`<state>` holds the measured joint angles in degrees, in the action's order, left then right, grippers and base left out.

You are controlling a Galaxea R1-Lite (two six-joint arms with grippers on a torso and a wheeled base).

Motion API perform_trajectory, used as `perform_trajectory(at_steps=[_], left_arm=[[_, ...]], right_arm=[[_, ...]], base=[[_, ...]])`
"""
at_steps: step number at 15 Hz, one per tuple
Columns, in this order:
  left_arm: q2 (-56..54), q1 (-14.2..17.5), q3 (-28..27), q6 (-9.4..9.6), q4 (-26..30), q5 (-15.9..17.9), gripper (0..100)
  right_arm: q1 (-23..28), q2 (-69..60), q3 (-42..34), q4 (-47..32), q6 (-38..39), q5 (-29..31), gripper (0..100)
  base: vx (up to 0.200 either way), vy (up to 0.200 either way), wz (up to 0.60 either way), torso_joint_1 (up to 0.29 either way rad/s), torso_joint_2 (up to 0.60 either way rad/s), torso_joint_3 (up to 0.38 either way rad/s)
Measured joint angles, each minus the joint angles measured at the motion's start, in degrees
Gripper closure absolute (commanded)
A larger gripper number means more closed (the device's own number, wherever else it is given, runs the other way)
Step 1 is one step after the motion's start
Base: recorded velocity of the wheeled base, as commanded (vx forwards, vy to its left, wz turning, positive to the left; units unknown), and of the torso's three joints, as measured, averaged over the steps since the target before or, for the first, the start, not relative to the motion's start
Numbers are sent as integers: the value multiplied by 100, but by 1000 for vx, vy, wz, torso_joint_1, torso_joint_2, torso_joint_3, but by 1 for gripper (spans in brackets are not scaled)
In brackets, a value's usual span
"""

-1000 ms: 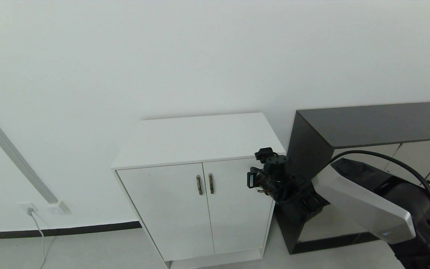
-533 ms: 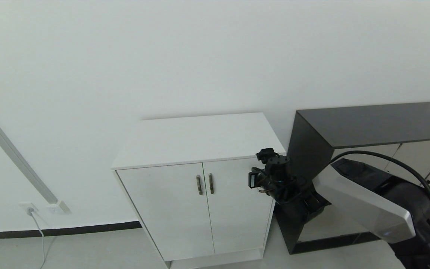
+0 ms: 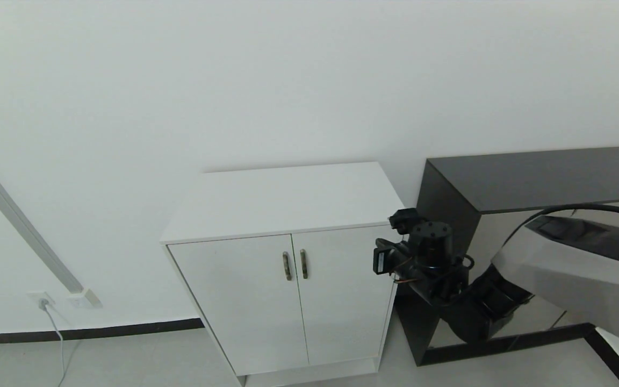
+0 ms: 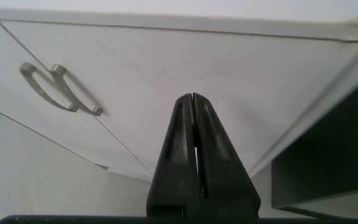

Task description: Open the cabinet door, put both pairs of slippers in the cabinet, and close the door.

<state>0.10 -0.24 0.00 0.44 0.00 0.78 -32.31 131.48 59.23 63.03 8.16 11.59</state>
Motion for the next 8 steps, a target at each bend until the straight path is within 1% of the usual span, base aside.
perform_trajectory(at_steps=[1, 3, 6, 8], left_arm=[[0, 0, 0, 0, 0, -5, 100], [0, -2, 0, 0, 0, -7, 100], [0, 0, 0, -4, 0, -7, 100], [0, -5, 0, -9, 0, -7, 100]], right_arm=[[83, -217, -256, 113, -1, 50, 100], [364, -725, -1015, 327, -9, 239, 100], [1073, -1624, -2118, 477, -57, 457, 100], [1448, -2127, -2715, 512, -208, 738, 100]], base=[[0, 0, 0, 0, 0, 0], [0, 0, 0, 0, 0, 0], [0, 0, 0, 0, 0, 0], [0, 0, 0, 0, 0, 0]])
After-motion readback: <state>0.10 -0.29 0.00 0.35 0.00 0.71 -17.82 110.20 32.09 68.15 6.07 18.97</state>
